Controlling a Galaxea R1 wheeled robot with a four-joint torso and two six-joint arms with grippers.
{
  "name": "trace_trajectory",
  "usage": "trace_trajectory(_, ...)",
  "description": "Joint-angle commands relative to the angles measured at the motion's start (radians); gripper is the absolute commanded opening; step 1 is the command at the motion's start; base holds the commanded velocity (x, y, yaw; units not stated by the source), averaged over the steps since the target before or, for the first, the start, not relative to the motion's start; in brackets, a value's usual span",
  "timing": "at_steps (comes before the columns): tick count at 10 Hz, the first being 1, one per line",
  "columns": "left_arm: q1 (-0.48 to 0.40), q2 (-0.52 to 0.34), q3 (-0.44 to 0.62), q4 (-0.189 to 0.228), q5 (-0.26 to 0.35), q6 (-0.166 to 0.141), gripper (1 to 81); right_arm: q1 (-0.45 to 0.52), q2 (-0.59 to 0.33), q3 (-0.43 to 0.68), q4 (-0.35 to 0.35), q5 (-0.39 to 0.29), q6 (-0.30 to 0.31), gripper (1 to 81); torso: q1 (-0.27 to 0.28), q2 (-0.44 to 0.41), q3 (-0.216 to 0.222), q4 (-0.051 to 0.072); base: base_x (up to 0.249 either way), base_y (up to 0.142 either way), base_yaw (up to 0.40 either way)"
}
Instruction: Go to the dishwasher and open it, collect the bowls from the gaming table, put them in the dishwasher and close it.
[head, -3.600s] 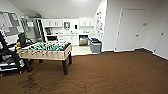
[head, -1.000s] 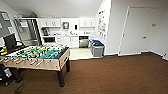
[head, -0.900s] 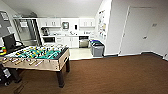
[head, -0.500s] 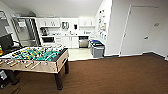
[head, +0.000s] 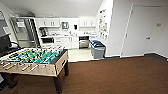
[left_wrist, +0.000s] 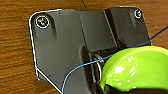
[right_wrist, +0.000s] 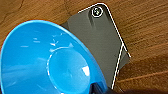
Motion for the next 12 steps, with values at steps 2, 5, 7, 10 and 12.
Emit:
trace_trajectory(2,-0.043,-0.002,0.002,0.002,0.043,0.007,1.0,0.036,-0.013,0.003,-0.013,-0.045,-0.004,1.0,0.0,0.0,0.0,0.0,0.189,0.0,0.0)
trace_trajectory(5,-0.043,-0.002,0.002,0.004,0.043,0.007,1.0,0.036,-0.013,0.003,-0.013,-0.045,-0.004,1.0,0.0,0.0,0.0,0.0,0.211,0.0,0.0)
trace_trajectory(7,-0.043,-0.001,0.002,0.005,0.044,0.007,1.0,0.034,-0.015,0.003,-0.013,-0.044,-0.004,1.0,0.0,0.0,0.0,0.0,0.215,0.0,0.0)
trace_trajectory(10,-0.043,-0.002,0.002,0.005,0.043,0.007,1.0,0.037,-0.013,0.003,-0.013,-0.044,-0.004,1.0,0.0,0.0,0.0,0.0,0.23,0.0,0.0)
trace_trajectory(12,-0.043,-0.002,0.002,0.007,0.044,0.007,1.0,0.036,-0.013,0.003,-0.013,-0.044,-0.004,1.0,0.0,0.0,0.0,0.0,0.253,0.0,0.0)
